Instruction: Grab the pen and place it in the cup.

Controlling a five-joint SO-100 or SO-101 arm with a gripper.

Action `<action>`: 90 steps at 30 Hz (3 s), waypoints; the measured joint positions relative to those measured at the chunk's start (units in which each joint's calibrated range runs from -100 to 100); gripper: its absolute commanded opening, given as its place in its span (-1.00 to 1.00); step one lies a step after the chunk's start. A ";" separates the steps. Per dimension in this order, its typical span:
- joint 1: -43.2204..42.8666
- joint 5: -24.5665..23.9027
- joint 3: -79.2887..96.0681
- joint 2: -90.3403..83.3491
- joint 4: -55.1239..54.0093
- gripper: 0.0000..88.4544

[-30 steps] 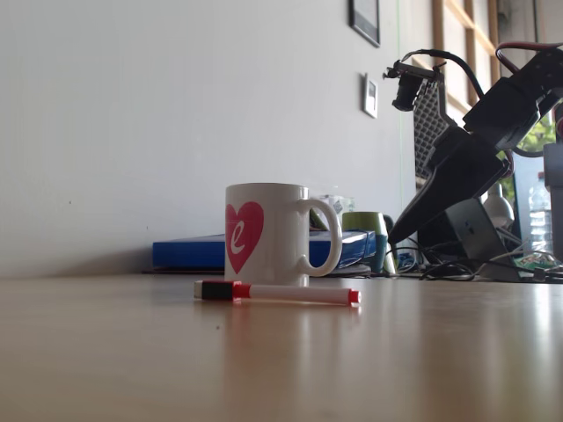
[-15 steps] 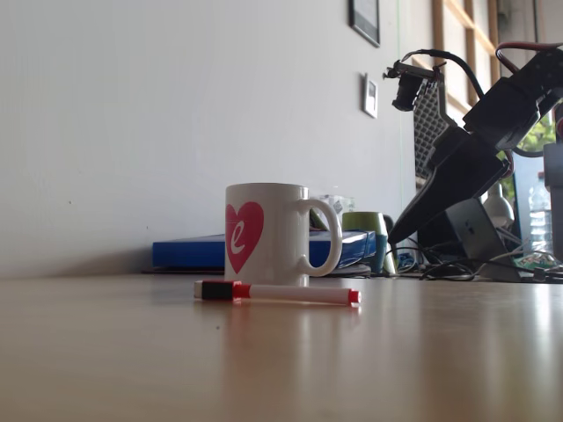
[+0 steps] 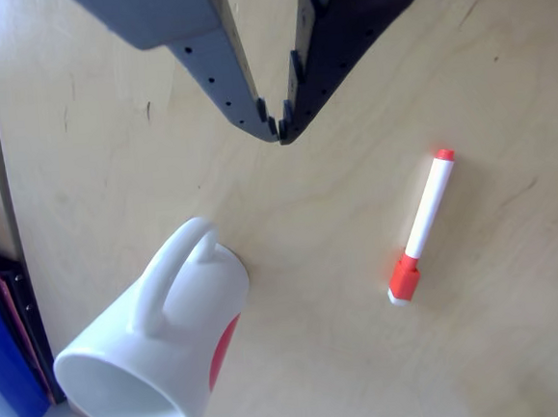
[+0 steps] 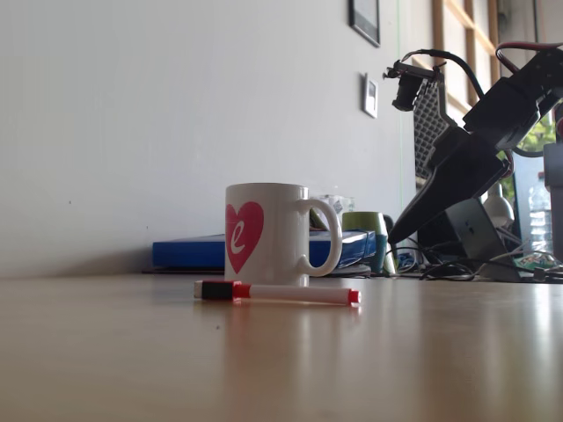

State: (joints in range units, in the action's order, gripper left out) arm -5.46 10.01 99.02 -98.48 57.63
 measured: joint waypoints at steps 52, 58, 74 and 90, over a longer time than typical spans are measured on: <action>-18.67 -13.43 -63.56 86.65 -5.17 -0.47; -23.99 -15.83 -65.78 90.11 -5.17 -0.47; -26.86 -22.47 -68.79 105.43 -6.02 -0.49; -27.08 -22.52 -80.76 114.95 4.15 -0.49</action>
State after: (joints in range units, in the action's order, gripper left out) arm -32.55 -12.51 18.26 16.46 61.78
